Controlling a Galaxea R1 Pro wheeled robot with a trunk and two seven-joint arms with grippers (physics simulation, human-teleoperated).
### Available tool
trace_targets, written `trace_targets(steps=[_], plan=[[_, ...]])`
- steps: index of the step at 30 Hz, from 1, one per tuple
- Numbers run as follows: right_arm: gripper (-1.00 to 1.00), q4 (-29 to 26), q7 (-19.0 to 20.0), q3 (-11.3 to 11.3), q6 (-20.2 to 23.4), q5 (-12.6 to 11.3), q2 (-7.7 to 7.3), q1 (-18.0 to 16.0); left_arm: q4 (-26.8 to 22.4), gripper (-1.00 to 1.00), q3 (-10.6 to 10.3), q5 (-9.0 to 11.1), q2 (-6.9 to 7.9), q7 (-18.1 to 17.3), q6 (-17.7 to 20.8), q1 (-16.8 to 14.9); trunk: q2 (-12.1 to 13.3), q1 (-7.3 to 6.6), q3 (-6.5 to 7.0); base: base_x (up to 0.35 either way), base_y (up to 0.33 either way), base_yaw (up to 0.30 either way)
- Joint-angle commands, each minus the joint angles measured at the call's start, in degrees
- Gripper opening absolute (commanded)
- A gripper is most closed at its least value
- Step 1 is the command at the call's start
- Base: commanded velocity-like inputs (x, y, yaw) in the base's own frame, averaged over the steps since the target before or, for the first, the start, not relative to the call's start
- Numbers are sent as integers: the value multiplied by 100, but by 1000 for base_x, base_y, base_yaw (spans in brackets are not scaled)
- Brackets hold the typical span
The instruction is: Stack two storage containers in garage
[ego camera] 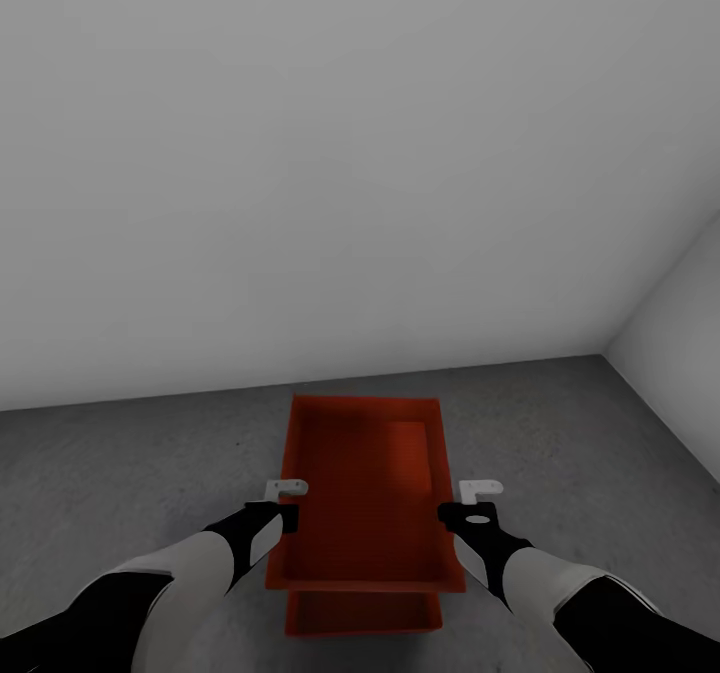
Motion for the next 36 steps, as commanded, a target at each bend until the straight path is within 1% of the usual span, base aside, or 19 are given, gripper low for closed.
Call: trace_targets(steps=[1,36], plan=[[-100,15,-48,17,-39,-91,-1,-4,-16,-100,-2,-31,34,43,36,-3,-2,-1,-10,0,0,0],[-100,15,-50,17,-39,-91,7,-4,-16,-100,-2,-31,33,41,36,-5,-2,-1,-210,0,0,0]])
